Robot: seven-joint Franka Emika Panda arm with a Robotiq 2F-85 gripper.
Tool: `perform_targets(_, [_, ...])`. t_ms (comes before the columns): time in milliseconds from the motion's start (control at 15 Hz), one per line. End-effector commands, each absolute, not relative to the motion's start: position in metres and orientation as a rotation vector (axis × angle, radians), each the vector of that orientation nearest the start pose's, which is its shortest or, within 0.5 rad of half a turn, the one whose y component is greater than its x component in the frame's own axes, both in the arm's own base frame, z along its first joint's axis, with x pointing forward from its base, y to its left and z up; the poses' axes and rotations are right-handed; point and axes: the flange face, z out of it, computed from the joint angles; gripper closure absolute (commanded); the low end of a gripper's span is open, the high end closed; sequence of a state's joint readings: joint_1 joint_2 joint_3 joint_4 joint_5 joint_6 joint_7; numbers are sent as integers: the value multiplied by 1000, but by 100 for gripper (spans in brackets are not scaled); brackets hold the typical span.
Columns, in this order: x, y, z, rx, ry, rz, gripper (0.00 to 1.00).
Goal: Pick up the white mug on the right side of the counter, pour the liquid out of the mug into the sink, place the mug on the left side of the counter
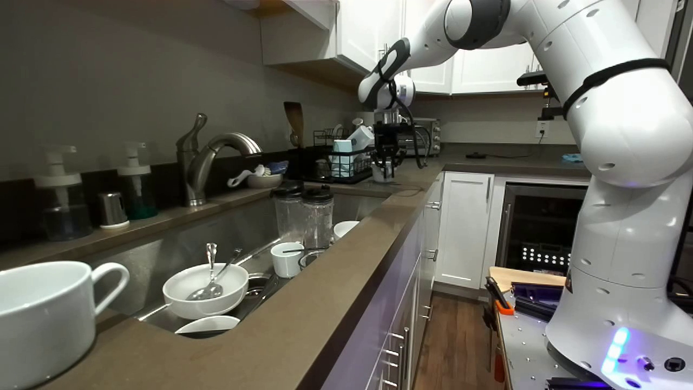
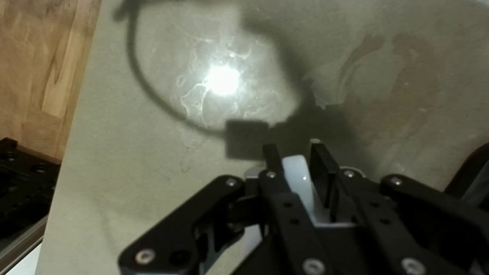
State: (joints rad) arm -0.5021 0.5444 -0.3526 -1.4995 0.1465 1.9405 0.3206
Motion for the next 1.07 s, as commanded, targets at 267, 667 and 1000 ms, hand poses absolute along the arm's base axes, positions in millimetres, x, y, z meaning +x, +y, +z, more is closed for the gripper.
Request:
perform_targets(267, [482, -491, 369, -2616, 1753, 102, 94])
perform_targets(667, [478, -489, 371, -2617, 1768, 95, 94])
perform_targets(1000, [473, -485, 375, -2623, 1771, 90, 93])
